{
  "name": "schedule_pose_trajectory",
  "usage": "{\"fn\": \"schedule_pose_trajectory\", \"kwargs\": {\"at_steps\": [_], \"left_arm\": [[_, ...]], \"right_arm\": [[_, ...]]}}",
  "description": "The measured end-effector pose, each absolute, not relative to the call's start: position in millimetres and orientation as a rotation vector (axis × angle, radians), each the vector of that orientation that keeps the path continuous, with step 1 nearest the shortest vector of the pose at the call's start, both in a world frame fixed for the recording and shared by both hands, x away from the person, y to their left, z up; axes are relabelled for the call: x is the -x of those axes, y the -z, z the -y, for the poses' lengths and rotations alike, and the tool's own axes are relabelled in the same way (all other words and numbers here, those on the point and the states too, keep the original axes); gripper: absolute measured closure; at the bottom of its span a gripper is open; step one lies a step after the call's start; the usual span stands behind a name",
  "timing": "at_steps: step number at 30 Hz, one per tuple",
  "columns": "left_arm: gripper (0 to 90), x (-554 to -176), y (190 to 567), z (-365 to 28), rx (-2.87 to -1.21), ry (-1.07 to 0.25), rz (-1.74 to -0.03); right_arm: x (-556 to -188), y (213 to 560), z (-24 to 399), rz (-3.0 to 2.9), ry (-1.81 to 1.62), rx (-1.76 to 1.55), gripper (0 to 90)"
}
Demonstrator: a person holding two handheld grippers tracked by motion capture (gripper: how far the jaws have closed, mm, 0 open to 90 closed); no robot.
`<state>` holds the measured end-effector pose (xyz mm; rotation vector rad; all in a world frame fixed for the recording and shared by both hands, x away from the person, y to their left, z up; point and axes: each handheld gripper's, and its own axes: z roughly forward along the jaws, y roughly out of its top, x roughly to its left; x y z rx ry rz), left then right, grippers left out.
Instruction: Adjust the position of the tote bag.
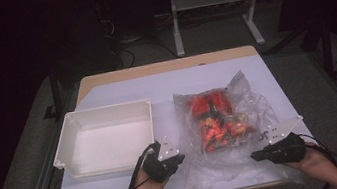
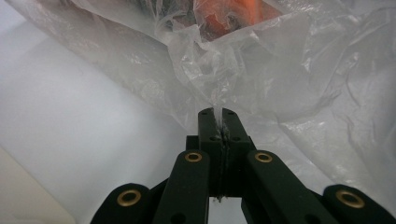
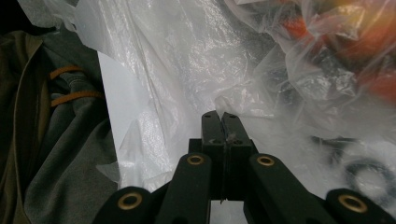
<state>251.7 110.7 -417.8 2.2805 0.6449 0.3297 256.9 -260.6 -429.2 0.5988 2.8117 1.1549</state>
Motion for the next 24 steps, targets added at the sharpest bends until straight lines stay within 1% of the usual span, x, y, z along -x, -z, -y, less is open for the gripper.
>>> {"fn": "schedule_pose_trajectory", "kwargs": {"at_steps": [7,12,18,23,24], "left_arm": [[88.1,-251,423,-111,-2.252,-0.292,-0.651],[80.3,-244,417,-113,-2.232,-0.276,-0.619],[76.4,-237,410,-122,-2.213,-0.262,-0.611],[70.8,-237,405,-130,-2.164,-0.208,-0.591],[67.6,-238,404,-130,-2.155,-0.194,-0.583]], "right_arm": [[-256,435,261,-2.812,-1.144,-0.613,89.4],[-255,436,264,-2.771,-1.163,-0.636,88.9],[-253,437,265,-2.761,-1.159,-0.635,89.0],[-251,438,268,-2.747,-1.159,-0.654,88.7],[-251,438,269,-2.745,-1.158,-0.654,88.7]]}}
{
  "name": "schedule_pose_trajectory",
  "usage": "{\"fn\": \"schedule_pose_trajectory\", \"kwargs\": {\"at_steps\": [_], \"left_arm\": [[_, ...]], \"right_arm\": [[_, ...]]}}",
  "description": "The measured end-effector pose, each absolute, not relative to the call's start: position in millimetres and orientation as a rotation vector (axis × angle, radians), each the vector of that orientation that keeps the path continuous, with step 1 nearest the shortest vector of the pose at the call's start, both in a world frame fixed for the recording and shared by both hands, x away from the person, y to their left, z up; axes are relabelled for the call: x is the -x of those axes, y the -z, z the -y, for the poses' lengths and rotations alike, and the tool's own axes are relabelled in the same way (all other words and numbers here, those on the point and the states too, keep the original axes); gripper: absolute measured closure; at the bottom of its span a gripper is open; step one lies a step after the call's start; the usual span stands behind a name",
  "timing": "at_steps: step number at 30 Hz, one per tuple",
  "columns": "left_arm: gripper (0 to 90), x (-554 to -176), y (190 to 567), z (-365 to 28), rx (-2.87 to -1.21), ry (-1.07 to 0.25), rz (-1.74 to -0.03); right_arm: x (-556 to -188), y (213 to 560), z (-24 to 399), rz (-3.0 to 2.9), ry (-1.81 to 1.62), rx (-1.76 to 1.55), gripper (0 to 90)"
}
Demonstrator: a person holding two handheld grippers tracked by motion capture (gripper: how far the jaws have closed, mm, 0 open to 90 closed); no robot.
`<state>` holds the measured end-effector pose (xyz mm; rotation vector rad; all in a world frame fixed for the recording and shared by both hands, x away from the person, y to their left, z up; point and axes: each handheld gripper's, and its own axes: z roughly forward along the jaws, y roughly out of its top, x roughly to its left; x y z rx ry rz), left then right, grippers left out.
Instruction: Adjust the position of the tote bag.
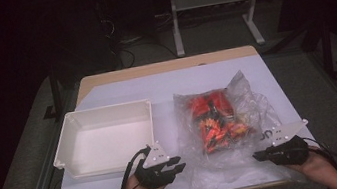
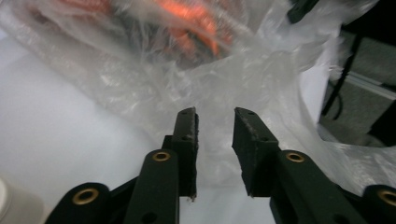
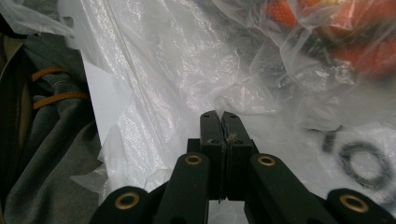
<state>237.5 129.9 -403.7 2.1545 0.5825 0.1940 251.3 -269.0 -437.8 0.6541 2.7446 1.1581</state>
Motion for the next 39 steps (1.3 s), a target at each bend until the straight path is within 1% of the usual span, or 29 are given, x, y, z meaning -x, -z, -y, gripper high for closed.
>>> {"fn": "schedule_pose_trajectory", "kwargs": {"at_steps": [1,3,9,15,20,27,29,30,31,32,33,36,39], "left_arm": [[67.6,-237,403,-129,-2.147,-0.186,-0.576],[59.9,-236,402,-126,-2.14,-0.174,-0.56],[44.2,-239,402,-114,-2.132,-0.11,-0.525],[37.2,-242,400,-107,-2.097,-0.037,-0.501],[35.3,-239,395,-107,-2.094,-0.011,-0.442],[35.2,-242,392,-97,-2.11,-0.039,-0.434],[39.1,-246,393,-95,-2.122,-0.044,-0.44],[43.7,-247,394,-94,-2.135,-0.058,-0.448],[53.1,-248,395,-94,-2.146,-0.073,-0.463],[65.0,-248,398,-96,-2.142,-0.075,-0.477],[71.3,-249,399,-97,-2.141,-0.071,-0.489],[80.9,-251,403,-101,-2.138,-0.075,-0.522],[86.3,-250,403,-103,-2.134,-0.087,-0.52]], "right_arm": [[-251,438,269,-2.743,-1.161,-0.659,88.6],[-251,438,270,-2.739,-1.16,-0.661,87.7],[-250,434,272,-2.709,-1.171,-0.662,85.8],[-250,432,275,-2.689,-1.185,-0.666,83.2],[-250,431,277,-2.684,-1.186,-0.665,82.5],[-250,431,275,-2.686,-1.188,-0.658,82.1],[-251,432,274,-2.688,-1.188,-0.659,81.7],[-250,431,274,-2.689,-1.189,-0.66,81.5],[-251,431,274,-2.69,-1.188,-0.658,81.1],[-251,431,274,-2.691,-1.188,-0.659,81.1],[-251,431,274,-2.69,-1.188,-0.657,81.1],[-251,431,275,-2.689,-1.195,-0.653,81.1],[-250,431,275,-2.687,-1.194,-0.652,81.1]]}}
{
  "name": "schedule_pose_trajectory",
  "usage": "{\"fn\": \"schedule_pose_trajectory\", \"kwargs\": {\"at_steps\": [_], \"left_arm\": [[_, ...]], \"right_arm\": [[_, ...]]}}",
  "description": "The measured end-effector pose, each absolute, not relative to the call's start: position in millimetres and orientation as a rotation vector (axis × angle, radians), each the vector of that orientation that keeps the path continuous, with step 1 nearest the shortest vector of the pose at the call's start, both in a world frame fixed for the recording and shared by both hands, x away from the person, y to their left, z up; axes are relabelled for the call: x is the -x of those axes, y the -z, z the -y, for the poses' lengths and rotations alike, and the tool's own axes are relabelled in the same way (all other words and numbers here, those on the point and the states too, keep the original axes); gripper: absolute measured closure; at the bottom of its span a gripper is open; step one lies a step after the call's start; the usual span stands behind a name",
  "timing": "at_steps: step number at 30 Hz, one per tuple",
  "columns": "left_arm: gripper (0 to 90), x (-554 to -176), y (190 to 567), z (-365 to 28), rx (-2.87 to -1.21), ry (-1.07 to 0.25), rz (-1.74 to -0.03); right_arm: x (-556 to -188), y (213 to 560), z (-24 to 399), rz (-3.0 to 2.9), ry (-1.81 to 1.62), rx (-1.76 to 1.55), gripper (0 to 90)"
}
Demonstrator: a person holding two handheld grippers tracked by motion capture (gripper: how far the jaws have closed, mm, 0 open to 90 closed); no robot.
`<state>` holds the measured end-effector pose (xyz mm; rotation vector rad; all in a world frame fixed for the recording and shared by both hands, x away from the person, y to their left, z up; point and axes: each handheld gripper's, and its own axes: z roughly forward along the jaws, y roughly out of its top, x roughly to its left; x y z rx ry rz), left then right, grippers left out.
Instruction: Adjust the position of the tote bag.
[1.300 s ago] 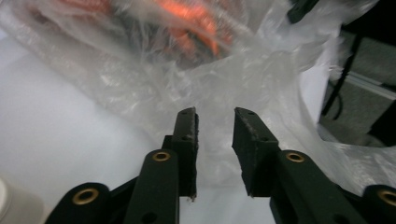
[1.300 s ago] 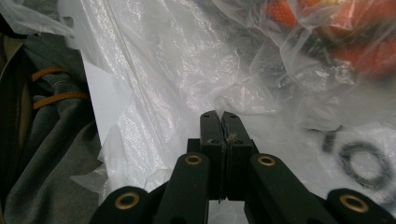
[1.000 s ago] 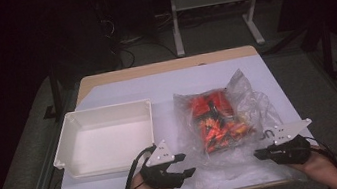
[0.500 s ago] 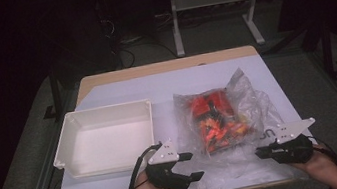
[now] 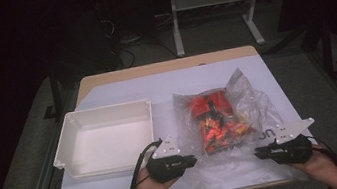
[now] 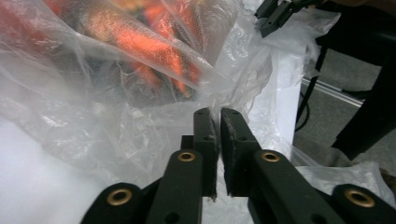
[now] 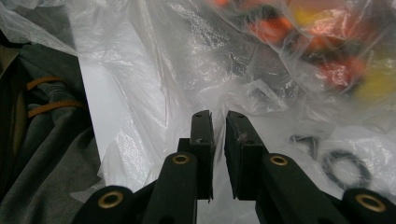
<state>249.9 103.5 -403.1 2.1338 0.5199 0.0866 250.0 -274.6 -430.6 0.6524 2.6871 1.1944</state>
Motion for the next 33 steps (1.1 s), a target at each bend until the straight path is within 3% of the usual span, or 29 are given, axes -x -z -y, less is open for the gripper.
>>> {"fn": "schedule_pose_trajectory", "kwargs": {"at_steps": [8,19,24,30,33], "left_arm": [[89.7,-249,404,-106,-2.128,-0.087,-0.506],[89.6,-252,409,-111,-2.13,-0.091,-0.534],[89.6,-253,409,-114,-2.12,-0.102,-0.557],[89.4,-254,412,-115,-2.135,-0.11,-0.56],[89.4,-253,413,-114,-2.147,-0.113,-0.556]], "right_arm": [[-249,429,275,-2.68,-1.203,-0.639,80.8],[-250,421,284,-2.652,-1.282,-0.633,50.9],[-248,423,285,-2.676,-1.313,-0.609,44.8],[-250,433,273,-2.743,-1.228,-0.602,43.6],[-249,438,266,-2.776,-1.118,-0.575,52.4]]}}
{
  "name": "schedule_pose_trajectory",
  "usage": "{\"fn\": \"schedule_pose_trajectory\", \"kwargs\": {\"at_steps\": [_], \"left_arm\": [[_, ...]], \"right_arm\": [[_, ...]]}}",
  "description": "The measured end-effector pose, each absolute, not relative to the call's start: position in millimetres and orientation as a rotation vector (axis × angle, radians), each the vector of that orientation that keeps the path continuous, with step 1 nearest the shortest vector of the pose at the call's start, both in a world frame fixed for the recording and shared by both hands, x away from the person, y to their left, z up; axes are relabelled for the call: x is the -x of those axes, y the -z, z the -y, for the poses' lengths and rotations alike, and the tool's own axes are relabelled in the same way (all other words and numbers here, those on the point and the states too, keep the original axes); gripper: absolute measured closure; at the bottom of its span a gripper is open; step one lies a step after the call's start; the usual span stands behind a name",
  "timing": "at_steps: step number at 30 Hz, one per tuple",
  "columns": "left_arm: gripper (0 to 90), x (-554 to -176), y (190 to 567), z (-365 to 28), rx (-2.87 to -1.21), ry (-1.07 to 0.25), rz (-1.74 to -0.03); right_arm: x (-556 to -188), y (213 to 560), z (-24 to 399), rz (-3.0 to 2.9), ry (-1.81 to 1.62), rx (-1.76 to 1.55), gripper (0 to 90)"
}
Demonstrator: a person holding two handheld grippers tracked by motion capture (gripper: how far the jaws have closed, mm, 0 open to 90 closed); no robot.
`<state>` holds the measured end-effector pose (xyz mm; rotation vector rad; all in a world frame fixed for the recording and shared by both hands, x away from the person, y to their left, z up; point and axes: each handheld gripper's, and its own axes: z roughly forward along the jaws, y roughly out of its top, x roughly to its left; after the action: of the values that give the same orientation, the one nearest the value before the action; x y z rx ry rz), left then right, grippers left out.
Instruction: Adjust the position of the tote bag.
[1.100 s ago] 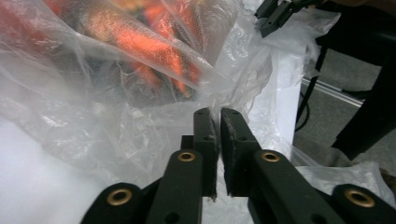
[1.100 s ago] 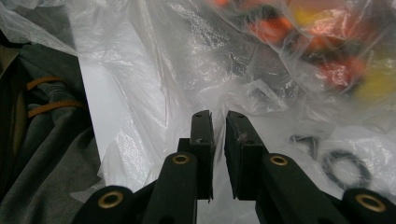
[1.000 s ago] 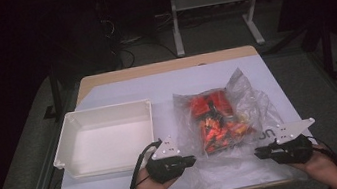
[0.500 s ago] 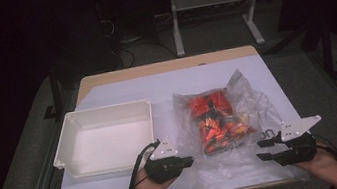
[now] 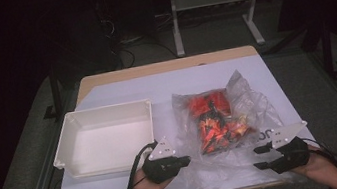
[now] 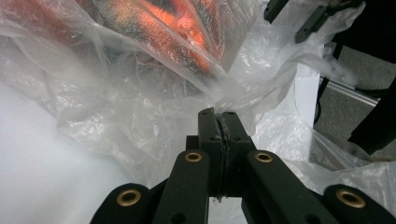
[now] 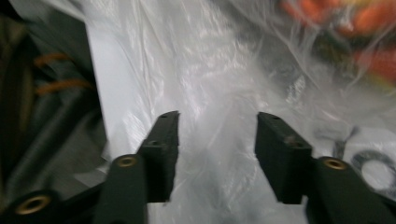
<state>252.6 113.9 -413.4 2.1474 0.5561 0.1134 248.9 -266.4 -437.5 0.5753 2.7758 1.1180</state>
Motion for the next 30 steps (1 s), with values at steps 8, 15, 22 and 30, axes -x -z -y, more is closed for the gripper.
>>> {"fn": "schedule_pose_trajectory", "kwargs": {"at_steps": [8,15,22,30], "left_arm": [[89.5,-252,415,-115,-2.15,-0.103,-0.555],[89.5,-253,416,-116,-2.162,-0.102,-0.547],[89.8,-254,416,-116,-2.163,-0.096,-0.539],[89.8,-255,414,-118,-2.142,-0.08,-0.548]], "right_arm": [[-251,441,267,-2.762,-1.056,-0.631,81.2],[-249,437,271,-2.733,-1.072,-0.627,88.2],[-246,431,277,-2.685,-1.094,-0.63,89.3],[-243,425,279,-2.653,-1.141,-0.611,89.5]]}}
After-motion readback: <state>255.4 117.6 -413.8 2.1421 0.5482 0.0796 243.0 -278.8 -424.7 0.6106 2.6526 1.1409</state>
